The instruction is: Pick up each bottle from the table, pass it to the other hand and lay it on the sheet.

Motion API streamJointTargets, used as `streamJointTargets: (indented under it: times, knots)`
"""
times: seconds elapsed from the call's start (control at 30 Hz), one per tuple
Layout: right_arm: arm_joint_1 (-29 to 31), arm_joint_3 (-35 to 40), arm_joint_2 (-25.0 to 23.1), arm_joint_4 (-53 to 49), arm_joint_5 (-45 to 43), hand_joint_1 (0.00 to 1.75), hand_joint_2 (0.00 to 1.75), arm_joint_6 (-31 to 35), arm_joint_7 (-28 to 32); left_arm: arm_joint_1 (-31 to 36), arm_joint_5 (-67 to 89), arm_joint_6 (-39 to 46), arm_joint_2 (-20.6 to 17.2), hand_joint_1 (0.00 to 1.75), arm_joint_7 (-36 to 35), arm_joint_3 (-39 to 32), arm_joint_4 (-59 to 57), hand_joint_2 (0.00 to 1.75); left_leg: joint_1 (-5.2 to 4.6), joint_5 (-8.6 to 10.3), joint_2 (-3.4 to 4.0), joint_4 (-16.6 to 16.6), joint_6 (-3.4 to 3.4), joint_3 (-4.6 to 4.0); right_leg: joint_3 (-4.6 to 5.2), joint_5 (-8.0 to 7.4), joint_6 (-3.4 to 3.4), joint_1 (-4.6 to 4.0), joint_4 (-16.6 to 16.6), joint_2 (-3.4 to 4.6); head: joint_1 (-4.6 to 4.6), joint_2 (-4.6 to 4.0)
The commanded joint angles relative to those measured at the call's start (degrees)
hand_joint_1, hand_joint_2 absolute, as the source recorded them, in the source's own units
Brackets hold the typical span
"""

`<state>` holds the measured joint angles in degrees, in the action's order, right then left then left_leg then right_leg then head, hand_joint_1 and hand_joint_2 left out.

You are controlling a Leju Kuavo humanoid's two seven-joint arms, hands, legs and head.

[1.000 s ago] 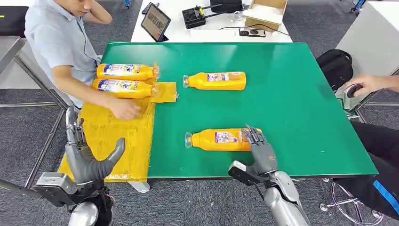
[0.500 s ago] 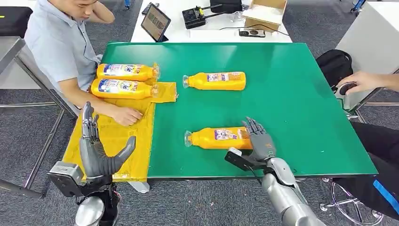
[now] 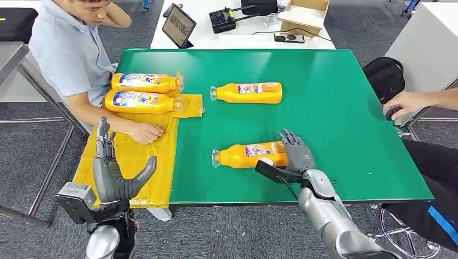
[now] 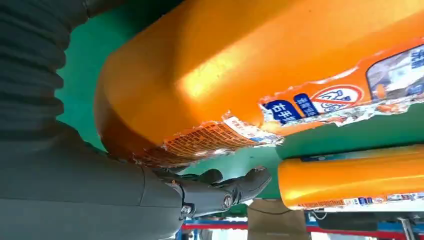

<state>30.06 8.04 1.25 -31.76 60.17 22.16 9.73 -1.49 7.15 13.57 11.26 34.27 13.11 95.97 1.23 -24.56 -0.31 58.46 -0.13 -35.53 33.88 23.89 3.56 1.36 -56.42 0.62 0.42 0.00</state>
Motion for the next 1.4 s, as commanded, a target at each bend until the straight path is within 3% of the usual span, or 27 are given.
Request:
streamJointTargets:
  times: [0.03, 0.3, 0.63, 0.73, 0.8, 0.93, 1.13, 1.17, 1.2, 1.27, 1.3, 1.4]
  knots:
    - [1.68, -1.11, -0.79, 10.00, -4.22, 1.73, 1.75, -5.60, 4.15, 3.64, -0.82, -0.35, -1.56, 0.00, -0.16, 0.80, -5.97, 1.75, 0.01, 0.00, -0.07, -0.07, 0.03, 0.14, -0.17, 0.03, -0.11, -0.03, 0.06, -0.12, 0.00, 0.00]
    - [1.03, -0.87, -1.15, 11.17, -5.21, 1.75, 1.75, -9.53, 3.70, 3.84, -2.08, -0.79, -1.69, 0.00, -0.71, 0.51, -6.12, 1.75, 0.06, -0.01, -0.05, -0.15, 0.04, 0.50, -0.44, 0.02, -0.21, -0.10, 0.18, -0.18, 0.02, 0.00]
    - [0.82, -0.50, -1.82, 10.83, -5.61, 1.75, 1.75, -9.99, 3.74, 4.06, -2.39, -0.82, -1.69, 0.00, -0.92, 0.47, -6.33, 1.75, 0.04, -0.03, -0.01, -0.10, 0.02, 0.78, -0.72, 0.02, -0.14, -0.07, 0.15, -0.11, 0.02, 0.00]
    - [-0.61, -4.09, -3.36, 7.05, -11.71, 1.75, 1.75, -4.11, 12.39, 3.99, -2.54, -0.70, -1.53, 0.00, -0.79, 0.37, -6.17, 1.75, 0.06, -0.04, 0.01, -0.10, 0.02, 0.86, -0.80, 0.02, -0.16, -0.09, 0.16, -0.10, 0.02, 0.00]
    - [-2.70, -8.02, -5.05, 0.54, -20.79, 1.75, 1.75, -6.13, 20.27, 3.50, -2.84, -0.74, -1.57, 0.00, -0.33, 0.31, -5.68, 1.75, 0.07, -0.02, 0.04, -0.13, 0.02, 0.90, -0.81, -0.01, -0.20, -0.11, 0.18, -0.07, 0.02, 0.00]
    - [-6.02, -6.52, -5.03, -8.25, -25.07, 1.75, 1.75, -9.84, 20.28, 3.31, -3.10, -0.96, -1.39, 0.00, -0.12, 0.49, -6.35, 1.75, 0.00, -0.04, 0.05, -0.08, 0.02, 0.71, -0.64, 0.03, -0.18, -0.04, 0.04, -0.05, 0.00, 0.00]
    - [-6.43, -5.61, -4.94, -8.92, -26.83, 1.75, 1.75, -12.03, 20.64, 3.44, -3.40, -1.52, -1.32, 0.00, -0.20, 0.83, -6.79, 1.75, 0.01, -0.06, 0.06, -0.10, 0.04, 0.69, -0.64, 0.05, -0.22, -0.06, 0.06, -0.06, 0.00, 0.00]
    - [-9.17, -5.35, -6.31, -13.15, -34.51, 1.75, 1.75, -17.26, 25.18, 3.15, -9.70, -6.33, -1.04, 0.00, -3.41, 0.94, -7.94, 1.75, -0.01, -0.05, 0.01, -0.05, 0.03, 0.57, -0.56, 0.05, -0.14, -0.03, 0.02, -0.06, 0.02, 0.00]
    - [-10.12, -4.66, -6.60, -15.31, -36.05, 1.75, 1.75, -18.30, 26.74, 3.31, -8.98, -5.97, -1.05, 0.00, -2.85, 1.21, -8.37, 1.75, -0.01, -0.06, -0.01, -0.08, 0.06, 0.39, -0.41, 0.06, -0.16, -0.03, 0.06, -0.08, 0.00, 0.00]
    - [-11.24, -3.26, -6.91, -18.40, -36.67, 1.75, 1.75, -18.44, 26.90, 3.46, -8.22, -5.80, -1.26, 0.00, -3.62, 1.69, -9.14, 1.75, -0.02, -0.08, 0.03, -0.08, 0.05, 0.35, -0.37, 0.08, -0.18, -0.02, 0.06, -0.04, 0.02, 0.00]
    - [-12.17, -2.90, -7.18, -20.70, -37.78, 1.75, 1.75, -18.40, 27.19, 3.44, -6.20, -6.00, -2.03, 0.00, -7.84, 2.73, -10.47, 1.75, -0.02, -0.06, 0.02, -0.07, 0.03, 0.24, -0.27, 0.06, -0.16, -0.02, 0.05, -0.03, 0.02, 0.00]
    - [-14.30, -2.26, -7.56, -25.94, -39.40, 1.75, 1.75, -18.01, 27.44, 2.41, -5.20, -8.24, -2.13, 0.00, -8.43, 3.87, -13.09, 1.75, -0.03, -0.05, -0.06, -0.10, 0.01, 0.20, -0.20, 0.08, -0.18, -0.01, 0.05, -0.11, 0.00, 0.00]
